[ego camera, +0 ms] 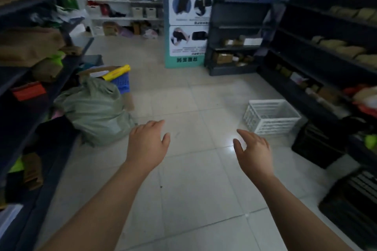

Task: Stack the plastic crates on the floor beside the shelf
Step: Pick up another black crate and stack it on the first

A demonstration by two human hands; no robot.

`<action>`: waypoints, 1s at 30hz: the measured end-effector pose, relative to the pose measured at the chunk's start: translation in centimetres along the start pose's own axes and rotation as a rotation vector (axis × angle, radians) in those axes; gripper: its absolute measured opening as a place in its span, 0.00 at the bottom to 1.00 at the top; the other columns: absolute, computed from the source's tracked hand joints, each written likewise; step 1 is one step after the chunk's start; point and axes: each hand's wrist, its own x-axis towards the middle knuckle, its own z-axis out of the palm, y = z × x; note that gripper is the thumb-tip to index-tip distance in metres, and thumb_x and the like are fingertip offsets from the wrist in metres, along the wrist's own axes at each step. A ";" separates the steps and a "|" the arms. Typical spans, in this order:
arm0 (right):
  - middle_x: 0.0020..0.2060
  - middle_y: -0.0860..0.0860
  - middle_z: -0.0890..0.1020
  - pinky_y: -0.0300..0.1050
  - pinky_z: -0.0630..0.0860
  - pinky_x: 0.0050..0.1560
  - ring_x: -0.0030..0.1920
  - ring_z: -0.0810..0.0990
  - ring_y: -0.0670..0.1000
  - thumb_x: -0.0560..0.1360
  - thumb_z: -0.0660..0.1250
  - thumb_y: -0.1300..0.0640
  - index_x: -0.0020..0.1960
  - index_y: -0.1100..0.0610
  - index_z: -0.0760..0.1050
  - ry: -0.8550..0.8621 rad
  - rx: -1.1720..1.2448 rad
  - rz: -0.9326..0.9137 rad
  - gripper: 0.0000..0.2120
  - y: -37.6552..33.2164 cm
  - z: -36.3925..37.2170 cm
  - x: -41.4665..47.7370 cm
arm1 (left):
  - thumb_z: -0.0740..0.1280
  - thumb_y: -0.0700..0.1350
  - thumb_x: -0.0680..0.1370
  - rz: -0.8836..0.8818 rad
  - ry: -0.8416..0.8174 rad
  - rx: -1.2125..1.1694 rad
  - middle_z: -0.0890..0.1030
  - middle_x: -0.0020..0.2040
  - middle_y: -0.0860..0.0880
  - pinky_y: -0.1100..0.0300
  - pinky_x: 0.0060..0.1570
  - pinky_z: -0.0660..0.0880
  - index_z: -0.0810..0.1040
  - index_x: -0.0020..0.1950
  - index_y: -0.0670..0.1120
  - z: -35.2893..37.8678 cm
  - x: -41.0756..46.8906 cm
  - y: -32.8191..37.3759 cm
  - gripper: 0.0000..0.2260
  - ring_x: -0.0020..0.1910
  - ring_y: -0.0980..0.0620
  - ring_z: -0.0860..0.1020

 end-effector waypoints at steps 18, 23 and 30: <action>0.61 0.53 0.79 0.53 0.61 0.69 0.63 0.74 0.57 0.77 0.63 0.51 0.65 0.55 0.75 0.164 -0.213 0.554 0.18 22.7 -5.9 9.9 | 0.64 0.49 0.76 0.456 -0.198 -0.143 0.80 0.57 0.39 0.48 0.54 0.71 0.76 0.63 0.42 15.4 21.1 24.3 0.18 0.52 0.36 0.78; 0.62 0.51 0.79 0.54 0.61 0.70 0.65 0.73 0.54 0.77 0.62 0.51 0.65 0.54 0.74 0.224 -0.253 0.689 0.18 25.9 -6.4 14.6 | 0.62 0.49 0.77 0.615 -0.230 -0.178 0.80 0.59 0.41 0.50 0.55 0.70 0.74 0.65 0.44 18.2 28.6 30.3 0.18 0.54 0.38 0.78; 0.59 0.53 0.81 0.53 0.60 0.69 0.62 0.75 0.55 0.77 0.63 0.53 0.62 0.56 0.76 0.362 -0.285 0.901 0.15 29.6 -7.3 19.1 | 0.62 0.51 0.77 0.871 -0.282 -0.212 0.81 0.58 0.44 0.49 0.55 0.72 0.75 0.64 0.45 22.4 36.9 39.6 0.18 0.55 0.41 0.78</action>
